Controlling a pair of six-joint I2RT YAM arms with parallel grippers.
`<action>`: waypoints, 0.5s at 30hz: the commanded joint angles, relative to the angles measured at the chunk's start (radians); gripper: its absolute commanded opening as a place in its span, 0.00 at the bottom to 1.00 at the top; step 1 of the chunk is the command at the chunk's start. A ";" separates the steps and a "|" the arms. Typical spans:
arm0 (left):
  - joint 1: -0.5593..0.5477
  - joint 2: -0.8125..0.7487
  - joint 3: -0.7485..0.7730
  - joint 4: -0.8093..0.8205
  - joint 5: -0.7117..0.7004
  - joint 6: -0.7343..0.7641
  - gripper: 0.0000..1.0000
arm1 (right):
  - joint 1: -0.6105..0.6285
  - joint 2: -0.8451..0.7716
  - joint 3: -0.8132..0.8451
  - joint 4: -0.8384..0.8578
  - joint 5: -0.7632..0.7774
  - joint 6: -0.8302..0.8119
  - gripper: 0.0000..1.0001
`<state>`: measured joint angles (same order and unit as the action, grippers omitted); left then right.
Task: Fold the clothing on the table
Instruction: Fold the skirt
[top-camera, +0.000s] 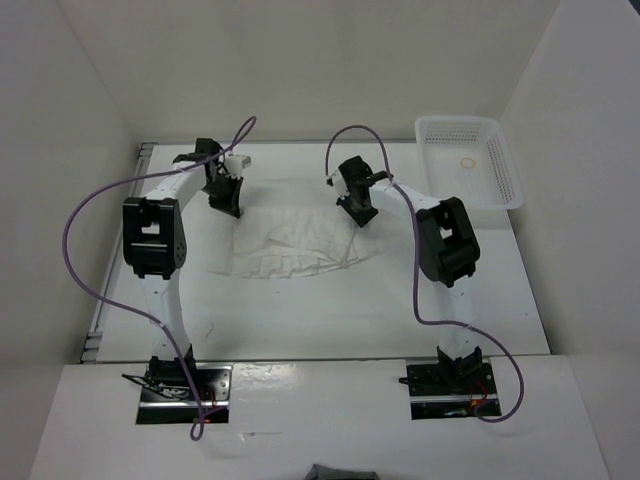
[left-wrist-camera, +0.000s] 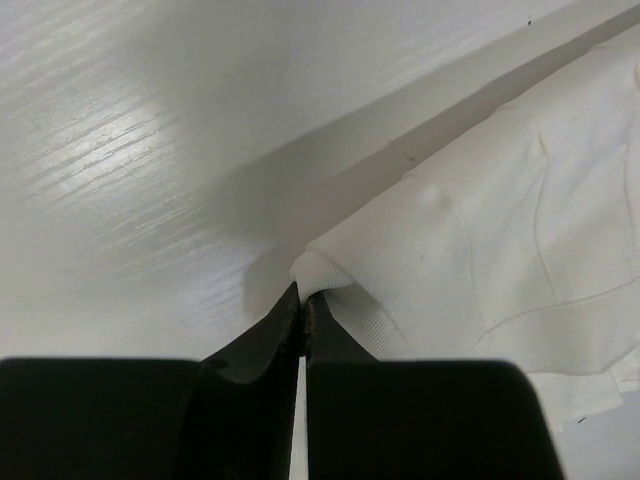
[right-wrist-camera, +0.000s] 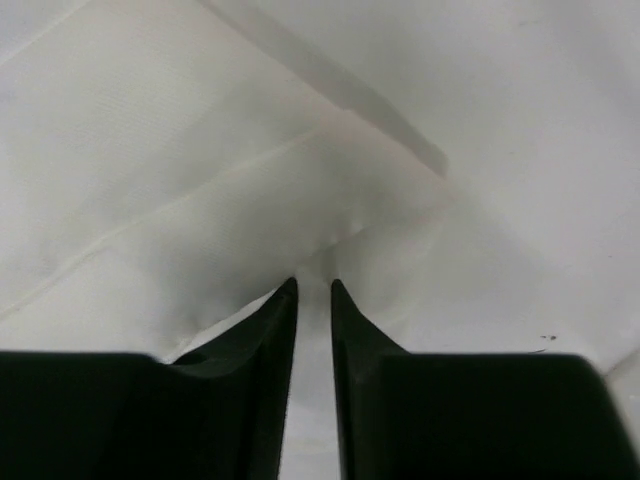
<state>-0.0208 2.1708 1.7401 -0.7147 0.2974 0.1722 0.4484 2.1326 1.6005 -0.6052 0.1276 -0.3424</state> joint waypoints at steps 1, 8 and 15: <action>0.015 0.009 0.041 0.000 0.040 -0.042 0.07 | -0.048 0.013 0.075 0.018 0.033 0.042 0.28; 0.059 -0.156 -0.043 -0.031 0.049 -0.011 0.67 | -0.048 -0.170 0.007 -0.021 -0.014 0.051 0.85; 0.142 -0.333 -0.233 -0.005 0.147 0.056 0.96 | -0.048 -0.462 -0.123 -0.053 -0.085 0.075 0.95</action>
<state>0.0963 1.8935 1.5597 -0.7322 0.3672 0.1829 0.3946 1.8122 1.5246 -0.6346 0.0761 -0.2924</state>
